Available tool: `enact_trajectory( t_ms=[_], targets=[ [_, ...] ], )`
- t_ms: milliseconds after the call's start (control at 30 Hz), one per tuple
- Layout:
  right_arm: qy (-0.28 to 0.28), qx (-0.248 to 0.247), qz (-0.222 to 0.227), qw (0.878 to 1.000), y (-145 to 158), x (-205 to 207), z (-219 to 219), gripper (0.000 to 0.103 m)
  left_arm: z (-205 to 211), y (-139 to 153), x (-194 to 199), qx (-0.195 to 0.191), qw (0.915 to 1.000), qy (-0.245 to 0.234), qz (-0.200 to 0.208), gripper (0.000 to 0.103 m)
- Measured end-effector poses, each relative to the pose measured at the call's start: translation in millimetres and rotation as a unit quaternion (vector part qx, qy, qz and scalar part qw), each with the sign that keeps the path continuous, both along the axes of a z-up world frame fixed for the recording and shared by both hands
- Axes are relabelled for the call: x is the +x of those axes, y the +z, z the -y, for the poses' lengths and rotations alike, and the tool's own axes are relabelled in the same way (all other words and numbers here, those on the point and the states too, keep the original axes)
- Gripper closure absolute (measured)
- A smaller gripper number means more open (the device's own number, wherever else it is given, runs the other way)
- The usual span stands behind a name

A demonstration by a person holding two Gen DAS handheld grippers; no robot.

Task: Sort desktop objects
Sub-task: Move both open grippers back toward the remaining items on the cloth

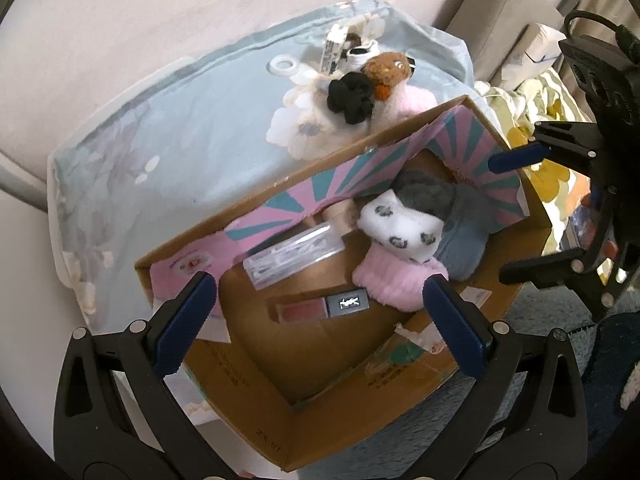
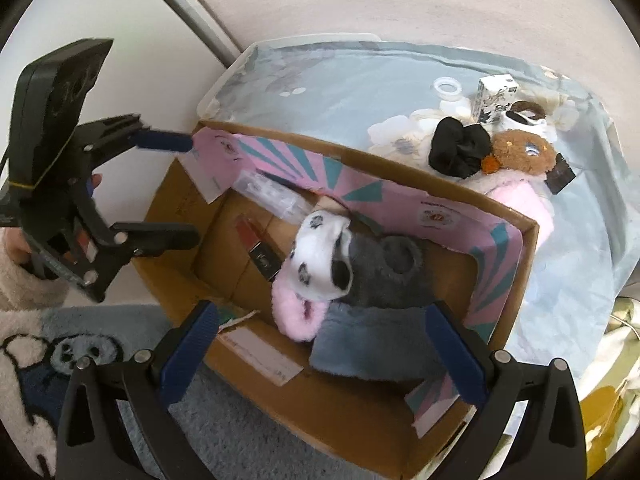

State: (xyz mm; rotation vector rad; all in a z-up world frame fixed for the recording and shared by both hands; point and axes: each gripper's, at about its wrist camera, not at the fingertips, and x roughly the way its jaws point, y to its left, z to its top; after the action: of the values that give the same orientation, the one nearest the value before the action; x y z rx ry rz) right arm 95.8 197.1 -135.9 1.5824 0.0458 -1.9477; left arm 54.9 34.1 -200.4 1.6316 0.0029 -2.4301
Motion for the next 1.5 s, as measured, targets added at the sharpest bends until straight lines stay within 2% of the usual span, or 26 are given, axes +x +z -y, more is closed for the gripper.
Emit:
enact_trajectory(
  t_ms=[133, 267, 333, 500, 733, 833, 967, 1200, 1433, 1500],
  targets=[
    [0.006, -0.002, -0.017, 1.0, 16.5, 6.0, -3.8, 0.0, -3.2, 9.7, -6.6, -0.028, 0.9996, 0.005, -0.007, 0.0],
    [-0.009, 0.028, -0.057, 0.998, 34.6, 6.1, -13.7, 0.0, -1.7, 22.6, -12.1, -0.034, 0.999, 0.009, -0.028, 0.0],
    [-0.005, 0.028, -0.06, 0.998, 39.9, 4.3, -20.3, 0.0, -1.2, 30.2, -16.1, -0.037, 0.9985, 0.01, -0.039, 0.0],
    [0.001, 0.069, -0.071, 0.995, 42.8, -1.0, -35.0, 0.0, -4.9, 42.8, -34.8, -0.061, 0.9972, -0.001, -0.044, 0.0],
    [-0.008, 0.043, -0.085, 0.995, 53.5, -33.0, -80.6, 0.0, -13.7, 54.3, -77.5, -0.072, 0.9962, -0.004, -0.05, 0.0],
    [0.006, 0.031, -0.092, 0.995, 55.4, -51.7, -97.1, 0.0, -9.3, 56.9, -108.6, -0.059, 0.997, 0.0, -0.049, 0.0],
    [0.03, 0.032, -0.101, 0.994, 41.8, -81.6, -113.5, 0.0, -2.0, 51.9, -148.7, -0.058, 0.9973, -0.004, -0.044, 0.0],
    [0.038, 0.042, -0.105, 0.993, -6.4, -145.4, -135.6, 0.007, 29.7, 21.1, -221.1, -0.078, 0.9961, 0.009, -0.041, 0.002],
    [0.097, 0.045, -0.097, 0.99, -54.6, -182.4, -141.6, 0.013, 60.1, -9.3, -256.2, -0.082, 0.9955, 0.036, -0.029, 0.006],
    [0.112, 0.047, -0.093, 0.988, -65.6, -189.4, -142.0, 0.018, 64.6, -14.7, -260.8, -0.083, 0.9951, 0.048, -0.024, 0.008]
  ],
)
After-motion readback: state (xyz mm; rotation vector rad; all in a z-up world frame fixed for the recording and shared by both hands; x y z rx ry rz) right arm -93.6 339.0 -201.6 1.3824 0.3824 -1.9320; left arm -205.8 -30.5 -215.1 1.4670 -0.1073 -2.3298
